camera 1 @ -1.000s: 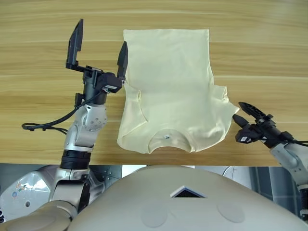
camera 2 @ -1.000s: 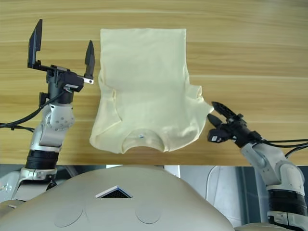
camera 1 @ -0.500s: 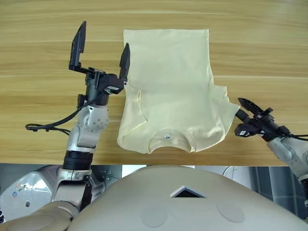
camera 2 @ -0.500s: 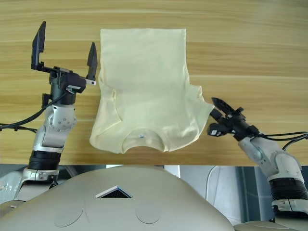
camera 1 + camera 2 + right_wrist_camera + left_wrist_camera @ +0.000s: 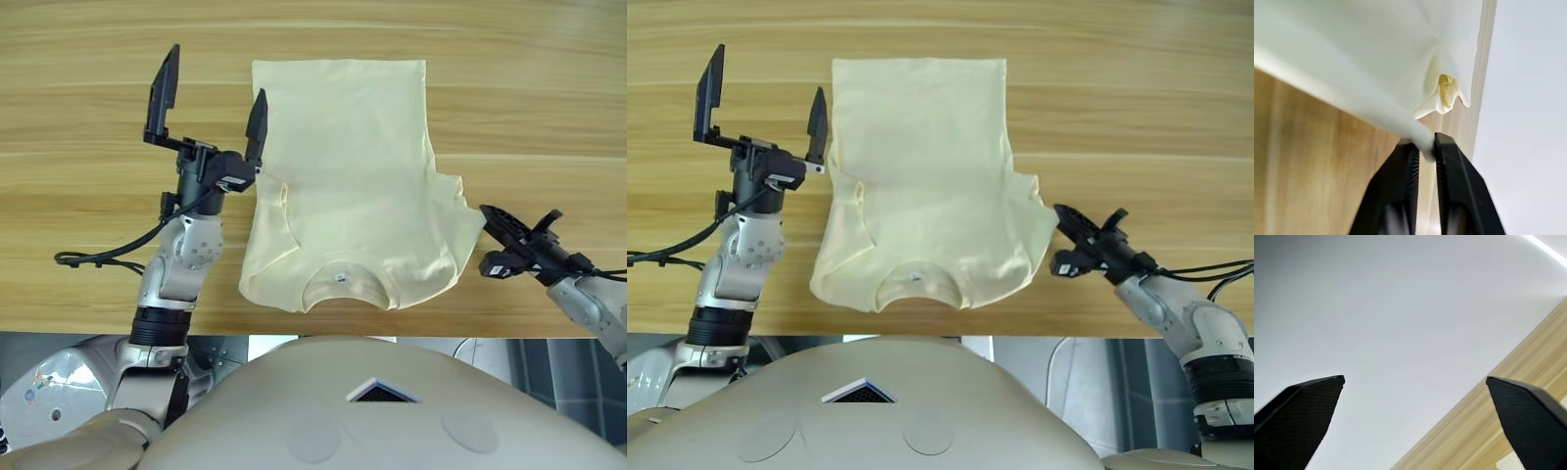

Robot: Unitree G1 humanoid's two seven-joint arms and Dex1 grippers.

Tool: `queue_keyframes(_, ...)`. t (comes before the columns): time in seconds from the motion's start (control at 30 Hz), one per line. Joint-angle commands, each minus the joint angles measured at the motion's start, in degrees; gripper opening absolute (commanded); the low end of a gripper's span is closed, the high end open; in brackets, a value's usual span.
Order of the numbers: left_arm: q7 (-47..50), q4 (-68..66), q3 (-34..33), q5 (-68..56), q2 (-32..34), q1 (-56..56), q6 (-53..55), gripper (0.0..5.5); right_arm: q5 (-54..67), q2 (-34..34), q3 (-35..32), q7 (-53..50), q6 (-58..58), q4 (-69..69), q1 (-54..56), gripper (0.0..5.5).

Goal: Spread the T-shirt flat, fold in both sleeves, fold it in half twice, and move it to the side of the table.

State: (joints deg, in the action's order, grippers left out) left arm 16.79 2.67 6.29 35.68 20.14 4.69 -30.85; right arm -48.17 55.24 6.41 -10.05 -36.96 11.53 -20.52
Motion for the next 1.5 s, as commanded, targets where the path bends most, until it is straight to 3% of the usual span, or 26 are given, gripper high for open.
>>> queue_keyframes(0.03, -0.8, 0.4, 0.0, 0.3, 0.0, 0.2, 0.8, 5.4, -3.7, -1.2, 5.3, 3.0, 3.4, 5.9, -3.5, 0.17)
queue_keyframes(0.3, -1.4, 1.1, 0.1, 0.4, -0.1, 0.5, 1.1, 5.4, -2.6, -0.4, 7.1, 2.7, 3.7, 7.1, -3.5, 0.01)
queue_keyframes(0.8, -1.2, 0.3, -0.3, 0.6, 0.1, 0.2, 1.8, 5.4, 3.9, 3.3, 3.3, 1.7, 2.5, 3.8, -6.3, 0.01)
queue_keyframes(1.07, -0.7, -1.0, 0.0, 0.8, -0.2, 0.4, 1.8, 5.4, 11.9, -1.2, -0.1, 1.2, 0.6, -2.9, -1.5, 0.01)
queue_keyframes(1.5, -0.3, -2.4, 0.3, 1.0, -0.8, 0.5, 1.6, 5.4, 15.1, -7.6, 0.9, 8.3, -0.3, -10.5, 1.5, 0.01)
